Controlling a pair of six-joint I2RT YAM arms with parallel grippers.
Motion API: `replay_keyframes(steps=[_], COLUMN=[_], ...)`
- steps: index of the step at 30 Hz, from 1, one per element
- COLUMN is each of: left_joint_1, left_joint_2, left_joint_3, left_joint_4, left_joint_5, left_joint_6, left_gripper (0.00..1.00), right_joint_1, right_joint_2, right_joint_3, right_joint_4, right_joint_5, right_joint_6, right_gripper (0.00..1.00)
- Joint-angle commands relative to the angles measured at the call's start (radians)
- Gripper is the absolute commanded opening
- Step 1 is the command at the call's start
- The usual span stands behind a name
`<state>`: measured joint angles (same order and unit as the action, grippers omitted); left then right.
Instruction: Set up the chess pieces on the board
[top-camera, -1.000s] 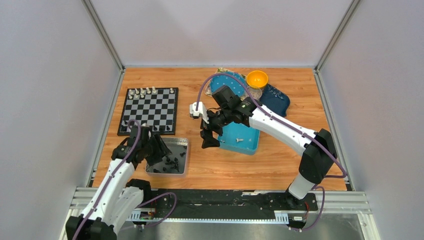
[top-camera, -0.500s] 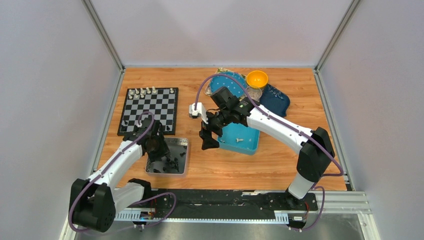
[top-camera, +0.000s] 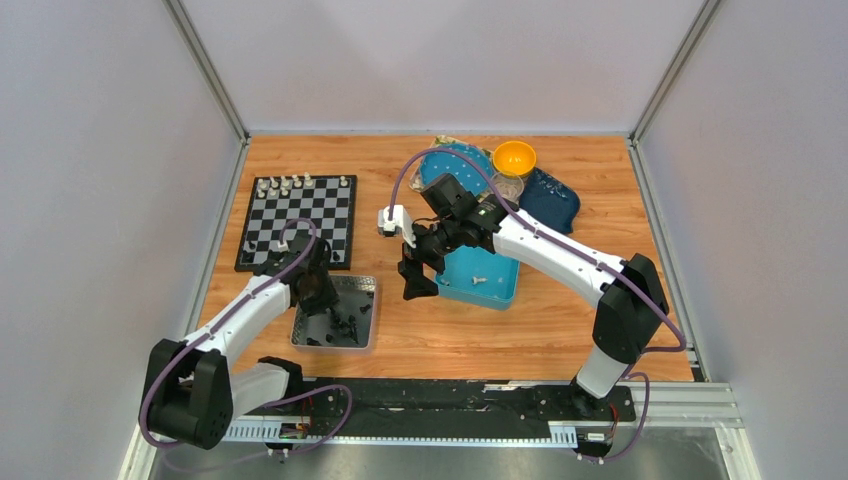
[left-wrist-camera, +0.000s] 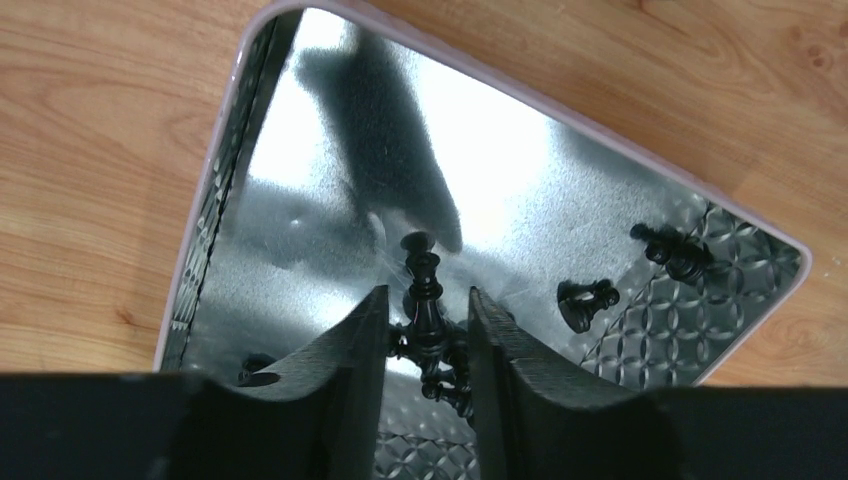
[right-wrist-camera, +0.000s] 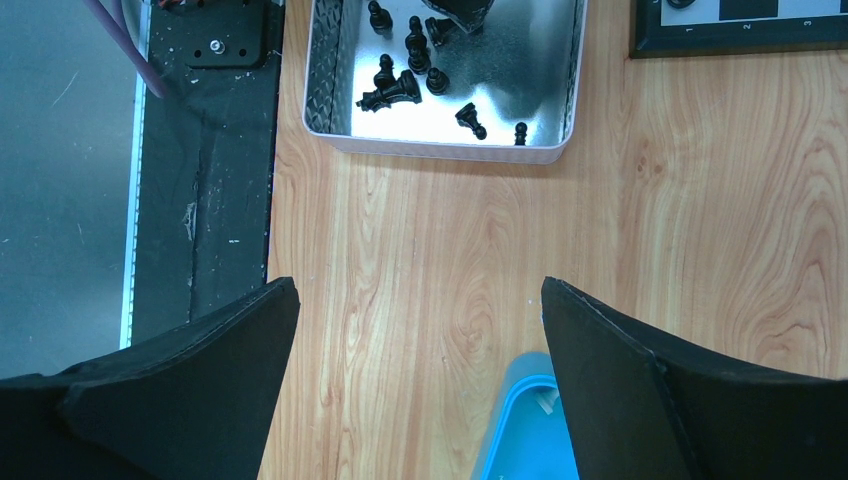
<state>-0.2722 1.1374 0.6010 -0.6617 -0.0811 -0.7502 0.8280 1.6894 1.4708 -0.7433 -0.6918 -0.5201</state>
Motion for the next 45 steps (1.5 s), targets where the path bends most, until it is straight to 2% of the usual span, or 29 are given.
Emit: replay_keyframes(steps=[1, 7, 10, 18, 21, 22, 24, 25, 29, 30, 41, 45], left_joint_1=[-0.015, -0.038, -0.045, -0.068, -0.070, -0.070, -0.070, -0.071, -0.070, -0.070, -0.070, -0.070], left_joint_2=[0.013, 0.041, 0.062, 0.104, 0.099, 0.098, 0.085, 0.082, 0.049, 0.042, -0.137, -0.202], left_joint_3=[-0.021, -0.040, -0.035, -0.026, -0.024, -0.023, -0.017, -0.015, -0.015, -0.018, -0.075, -0.104], left_joint_4=[0.056, 0.077, 0.065, 0.048, 0.054, 0.057, 0.060, 0.062, 0.077, 0.080, 0.178, 0.200], left_joint_5=[-0.042, -0.052, -0.077, -0.115, -0.128, -0.129, -0.138, -0.141, -0.157, -0.160, -0.169, -0.164], left_joint_6=[-0.034, -0.054, -0.070, -0.081, -0.081, -0.081, -0.081, -0.083, -0.092, -0.097, -0.147, -0.178], left_gripper=[0.40, 0.39, 0.31, 0.30, 0.28, 0.25, 0.24, 0.20, 0.18, 0.15, 0.13, 0.13], right_joint_1=[0.000, 0.002, 0.000, 0.000, 0.000, 0.000, 0.000, 0.000, 0.000, 0.000, 0.002, 0.000], right_joint_2=[0.006, 0.006, 0.004, 0.006, 0.007, 0.007, 0.006, 0.007, 0.007, 0.009, 0.044, 0.073], right_joint_3=[0.028, 0.022, 0.020, 0.017, 0.016, 0.014, 0.011, 0.010, 0.003, 0.003, 0.003, 0.005], right_joint_4=[0.016, 0.021, 0.024, 0.028, 0.027, 0.027, 0.028, 0.028, 0.028, 0.030, 0.074, 0.122], right_joint_5=[0.005, 0.003, 0.005, 0.006, 0.003, 0.002, -0.002, -0.003, -0.009, -0.009, -0.087, -0.152], right_joint_6=[0.014, 0.019, 0.019, 0.019, 0.019, 0.019, 0.019, 0.020, 0.023, 0.025, 0.092, 0.196], right_gripper=[0.95, 0.95, 0.95, 0.95, 0.95, 0.95, 0.95, 0.95, 0.95, 0.95, 0.95, 0.95])
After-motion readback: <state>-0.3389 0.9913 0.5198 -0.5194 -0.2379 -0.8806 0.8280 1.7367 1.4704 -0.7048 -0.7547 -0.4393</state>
